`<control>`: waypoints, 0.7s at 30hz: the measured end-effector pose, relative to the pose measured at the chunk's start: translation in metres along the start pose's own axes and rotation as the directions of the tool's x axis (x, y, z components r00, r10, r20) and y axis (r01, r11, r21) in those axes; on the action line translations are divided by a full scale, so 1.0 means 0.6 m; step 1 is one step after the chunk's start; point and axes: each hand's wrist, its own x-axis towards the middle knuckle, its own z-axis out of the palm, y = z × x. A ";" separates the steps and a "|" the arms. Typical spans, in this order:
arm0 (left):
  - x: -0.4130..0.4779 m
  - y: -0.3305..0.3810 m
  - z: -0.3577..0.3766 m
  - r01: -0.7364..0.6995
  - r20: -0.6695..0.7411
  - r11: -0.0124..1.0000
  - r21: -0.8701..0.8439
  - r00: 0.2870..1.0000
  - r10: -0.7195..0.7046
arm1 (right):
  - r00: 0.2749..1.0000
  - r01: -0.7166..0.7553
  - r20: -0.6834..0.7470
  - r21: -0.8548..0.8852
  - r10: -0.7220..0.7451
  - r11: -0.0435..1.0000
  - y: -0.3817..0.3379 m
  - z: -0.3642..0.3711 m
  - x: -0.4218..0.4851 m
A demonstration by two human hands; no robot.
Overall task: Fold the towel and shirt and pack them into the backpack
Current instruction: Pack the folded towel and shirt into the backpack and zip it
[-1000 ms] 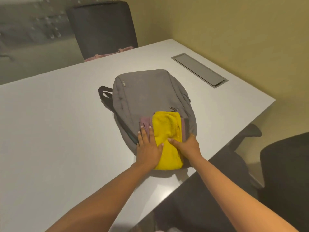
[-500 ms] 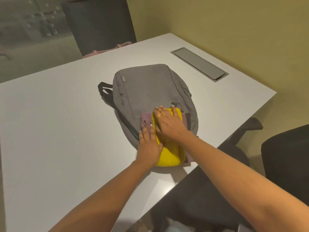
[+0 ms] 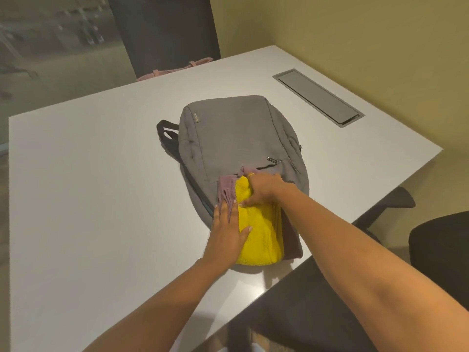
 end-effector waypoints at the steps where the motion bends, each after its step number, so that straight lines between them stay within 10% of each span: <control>1: -0.002 -0.002 -0.002 -0.012 -0.001 1.000 -0.021 1.000 0.012 | 1.000 0.004 -0.003 0.005 -0.004 1.000 0.002 0.002 -0.004; 13: -0.005 -0.009 -0.002 -0.011 -0.003 0.990 -0.140 1.000 0.011 | 0.997 0.015 0.072 0.033 -0.017 0.999 0.010 -0.001 0.006; 21: -0.018 -0.018 -0.007 -0.110 -0.119 0.952 -0.286 0.990 0.079 | 0.990 0.066 -0.133 0.118 -0.050 0.991 0.011 0.019 -0.034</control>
